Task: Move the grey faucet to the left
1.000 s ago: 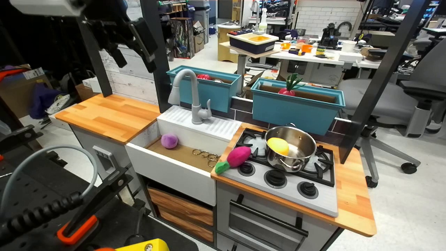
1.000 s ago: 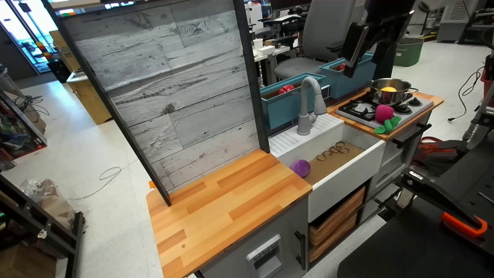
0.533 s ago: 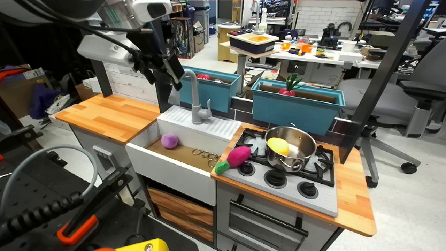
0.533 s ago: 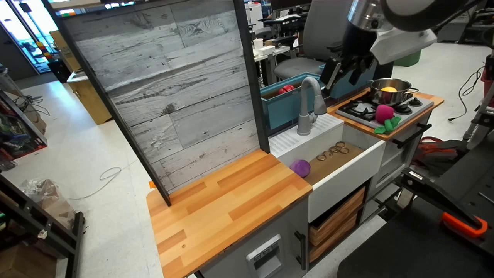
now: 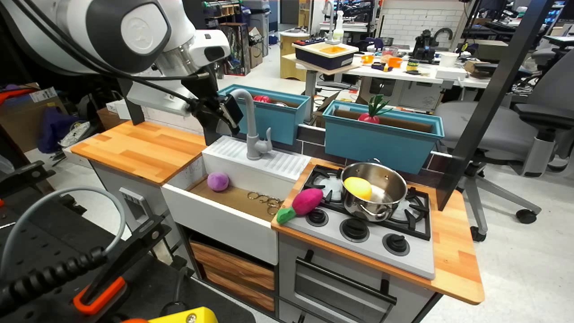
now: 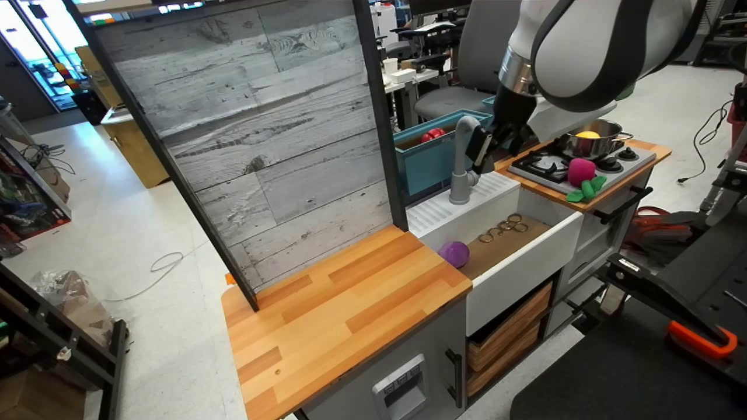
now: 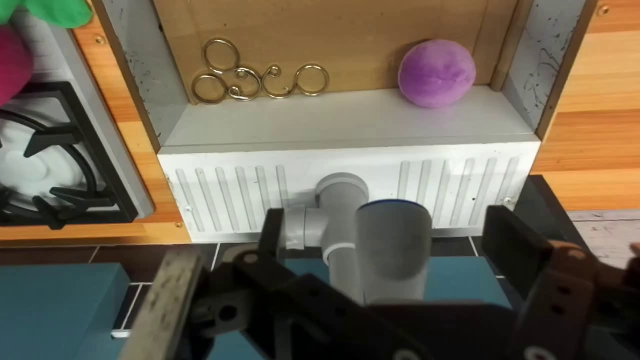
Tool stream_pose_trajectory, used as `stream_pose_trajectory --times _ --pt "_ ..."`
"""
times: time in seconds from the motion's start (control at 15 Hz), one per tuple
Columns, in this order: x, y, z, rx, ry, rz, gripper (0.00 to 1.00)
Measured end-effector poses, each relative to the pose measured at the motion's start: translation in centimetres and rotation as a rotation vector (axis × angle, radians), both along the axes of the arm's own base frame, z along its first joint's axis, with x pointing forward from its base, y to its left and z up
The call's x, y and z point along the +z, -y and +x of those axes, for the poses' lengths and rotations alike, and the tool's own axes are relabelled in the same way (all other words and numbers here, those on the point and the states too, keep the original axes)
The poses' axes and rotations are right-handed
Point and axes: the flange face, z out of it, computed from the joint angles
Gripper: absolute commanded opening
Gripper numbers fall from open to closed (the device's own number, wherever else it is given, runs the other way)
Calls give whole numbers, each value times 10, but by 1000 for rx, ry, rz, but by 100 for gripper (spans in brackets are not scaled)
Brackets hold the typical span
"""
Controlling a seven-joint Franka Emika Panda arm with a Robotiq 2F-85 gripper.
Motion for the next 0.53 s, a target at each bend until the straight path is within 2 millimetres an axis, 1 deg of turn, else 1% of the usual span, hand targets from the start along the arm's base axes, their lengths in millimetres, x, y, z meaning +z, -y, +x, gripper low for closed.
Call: stream_pose_trajectory --times 0.27,0.53 --pt "-9 -13 14 25 14 -2 100" --pt "-16 -34 13 44 -26 14 100"
